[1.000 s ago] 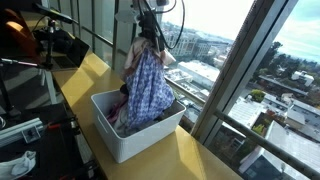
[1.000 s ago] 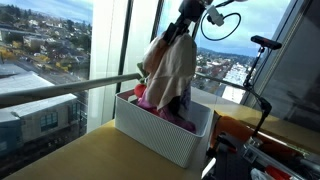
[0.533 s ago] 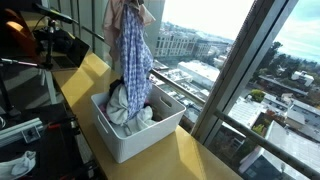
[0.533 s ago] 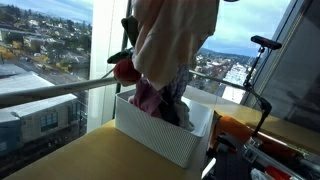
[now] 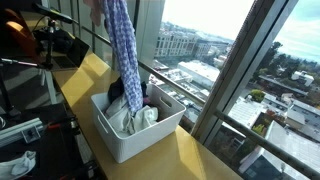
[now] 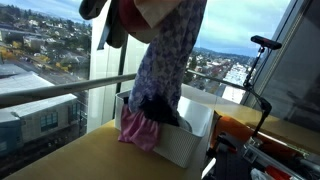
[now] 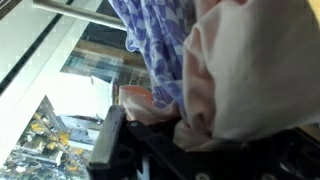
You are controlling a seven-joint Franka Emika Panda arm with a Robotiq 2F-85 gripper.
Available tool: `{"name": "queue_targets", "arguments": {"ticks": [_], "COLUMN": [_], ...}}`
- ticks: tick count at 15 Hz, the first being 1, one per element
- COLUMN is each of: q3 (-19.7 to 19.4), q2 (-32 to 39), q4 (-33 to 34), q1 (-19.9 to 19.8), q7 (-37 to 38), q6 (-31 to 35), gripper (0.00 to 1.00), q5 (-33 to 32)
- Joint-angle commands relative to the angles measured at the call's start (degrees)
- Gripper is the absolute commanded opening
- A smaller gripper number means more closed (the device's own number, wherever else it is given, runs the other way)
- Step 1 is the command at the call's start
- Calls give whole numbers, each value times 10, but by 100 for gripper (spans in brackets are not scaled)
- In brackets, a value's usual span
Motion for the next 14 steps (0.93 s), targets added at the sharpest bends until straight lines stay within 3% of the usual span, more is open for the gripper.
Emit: {"name": "queue_targets", "arguments": {"ticks": [1, 4, 10, 11, 14], "q3": [41, 49, -6, 15, 12], "q2": [83, 159, 281, 294, 323], "q4": [136, 195, 224, 207, 177], "q1": [37, 82, 141, 119, 97], "q7": [35, 55, 50, 57, 50], "q6": [-62, -83, -64, -54, -36], "gripper": [0, 0, 0, 0, 0], "q5": [-59, -85, -35, -39, -17]}}
